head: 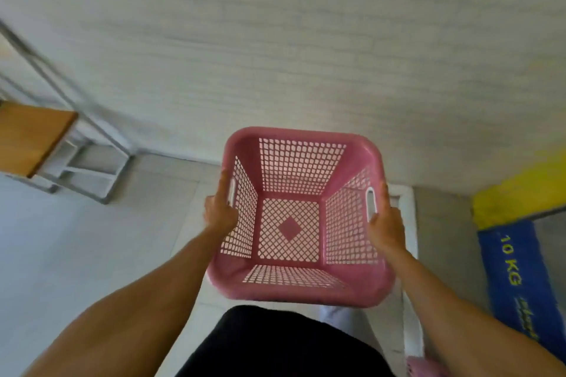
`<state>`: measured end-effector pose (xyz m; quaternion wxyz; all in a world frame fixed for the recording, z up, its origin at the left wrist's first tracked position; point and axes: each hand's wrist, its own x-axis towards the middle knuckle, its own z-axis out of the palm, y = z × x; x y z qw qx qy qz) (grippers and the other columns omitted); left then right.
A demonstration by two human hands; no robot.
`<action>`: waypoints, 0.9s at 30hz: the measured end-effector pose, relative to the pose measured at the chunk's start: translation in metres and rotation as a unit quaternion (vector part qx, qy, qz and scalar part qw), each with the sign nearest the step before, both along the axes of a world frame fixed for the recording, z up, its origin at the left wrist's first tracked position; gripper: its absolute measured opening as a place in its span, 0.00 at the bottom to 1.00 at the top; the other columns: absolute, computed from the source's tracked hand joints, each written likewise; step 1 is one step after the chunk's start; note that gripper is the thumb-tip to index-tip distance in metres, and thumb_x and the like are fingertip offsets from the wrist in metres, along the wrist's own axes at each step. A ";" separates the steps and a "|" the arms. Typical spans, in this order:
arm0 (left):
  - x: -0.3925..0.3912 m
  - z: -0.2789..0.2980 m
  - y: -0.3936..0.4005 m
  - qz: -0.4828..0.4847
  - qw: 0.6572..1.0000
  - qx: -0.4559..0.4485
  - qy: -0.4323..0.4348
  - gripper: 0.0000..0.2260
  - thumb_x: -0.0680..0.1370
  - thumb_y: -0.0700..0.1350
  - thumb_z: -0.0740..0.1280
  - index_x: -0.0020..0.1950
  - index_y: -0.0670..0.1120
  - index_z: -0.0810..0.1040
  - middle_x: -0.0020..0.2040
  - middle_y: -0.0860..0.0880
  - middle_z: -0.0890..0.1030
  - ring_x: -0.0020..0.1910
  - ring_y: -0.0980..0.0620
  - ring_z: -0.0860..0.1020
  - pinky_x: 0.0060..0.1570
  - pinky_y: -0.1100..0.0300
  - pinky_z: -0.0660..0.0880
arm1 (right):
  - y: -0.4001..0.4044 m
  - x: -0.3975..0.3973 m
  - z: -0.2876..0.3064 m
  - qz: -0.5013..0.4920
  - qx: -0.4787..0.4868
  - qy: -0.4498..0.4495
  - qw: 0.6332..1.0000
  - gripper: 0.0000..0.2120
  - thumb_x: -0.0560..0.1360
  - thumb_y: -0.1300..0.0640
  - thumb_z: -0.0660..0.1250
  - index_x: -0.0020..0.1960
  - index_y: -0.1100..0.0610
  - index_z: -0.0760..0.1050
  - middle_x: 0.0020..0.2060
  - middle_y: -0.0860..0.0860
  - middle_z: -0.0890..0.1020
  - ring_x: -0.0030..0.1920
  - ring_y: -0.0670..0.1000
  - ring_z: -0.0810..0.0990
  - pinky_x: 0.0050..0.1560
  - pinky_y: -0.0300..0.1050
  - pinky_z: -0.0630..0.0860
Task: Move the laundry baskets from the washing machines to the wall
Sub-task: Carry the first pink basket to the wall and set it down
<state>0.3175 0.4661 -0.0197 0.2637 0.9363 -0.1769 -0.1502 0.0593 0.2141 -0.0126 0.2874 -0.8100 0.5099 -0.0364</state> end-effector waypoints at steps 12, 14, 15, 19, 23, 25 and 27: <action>0.100 -0.016 0.203 0.148 0.989 -0.015 0.019 0.42 0.77 0.46 0.68 0.73 0.77 0.44 0.47 0.44 0.82 0.36 0.51 0.80 0.28 0.66 0.71 | 0.147 0.161 -0.014 0.134 0.014 -0.024 0.991 0.41 0.84 0.55 0.59 0.76 0.26 0.35 0.44 0.60 0.74 0.29 0.53 0.80 0.20 0.38 0.71; 0.126 -0.019 0.218 0.155 0.988 -0.009 0.024 0.43 0.77 0.43 0.68 0.73 0.78 0.44 0.49 0.44 0.82 0.37 0.51 0.80 0.27 0.69 0.68 | 0.157 0.194 -0.028 0.136 0.020 -0.023 0.990 0.43 0.83 0.57 0.61 0.77 0.26 0.35 0.45 0.60 0.75 0.29 0.53 0.80 0.20 0.39 0.72; 0.139 -0.020 0.225 0.157 0.987 -0.007 0.027 0.44 0.77 0.41 0.68 0.73 0.78 0.44 0.50 0.44 0.82 0.37 0.52 0.80 0.27 0.69 0.67 | 0.163 0.212 -0.034 0.141 0.017 -0.024 0.990 0.45 0.82 0.58 0.62 0.76 0.25 0.34 0.45 0.60 0.75 0.29 0.53 0.80 0.20 0.40 0.73; 0.195 -0.008 0.254 0.178 0.983 0.006 0.046 0.43 0.78 0.41 0.67 0.74 0.77 0.44 0.50 0.48 0.77 0.40 0.52 0.79 0.30 0.68 0.65 | 0.188 0.288 -0.046 0.160 0.024 -0.028 0.986 0.48 0.82 0.58 0.63 0.71 0.22 0.29 0.43 0.60 0.75 0.29 0.54 0.80 0.21 0.42 0.75; 0.259 0.000 0.284 0.178 0.983 0.028 0.042 0.41 0.79 0.41 0.67 0.76 0.73 0.46 0.64 0.46 0.79 0.42 0.55 0.77 0.32 0.71 0.64 | 0.219 0.358 -0.054 0.162 0.058 -0.030 0.985 0.44 0.83 0.56 0.62 0.76 0.25 0.34 0.43 0.60 0.75 0.29 0.54 0.81 0.22 0.47 0.80; 0.291 0.009 0.295 0.178 0.983 0.036 0.026 0.42 0.78 0.40 0.68 0.76 0.72 0.46 0.69 0.46 0.77 0.43 0.53 0.78 0.36 0.69 0.68 | 0.230 0.391 -0.051 0.172 0.071 -0.028 0.982 0.43 0.83 0.56 0.62 0.77 0.25 0.35 0.43 0.60 0.75 0.29 0.55 0.82 0.23 0.49 0.81; 0.315 0.012 0.306 0.176 0.983 0.037 0.021 0.41 0.78 0.44 0.69 0.77 0.70 0.46 0.67 0.46 0.78 0.46 0.50 0.78 0.44 0.60 0.72 | 0.239 0.419 -0.049 0.183 0.068 -0.026 0.980 0.43 0.83 0.55 0.61 0.77 0.25 0.35 0.44 0.59 0.74 0.30 0.55 0.82 0.23 0.49 0.82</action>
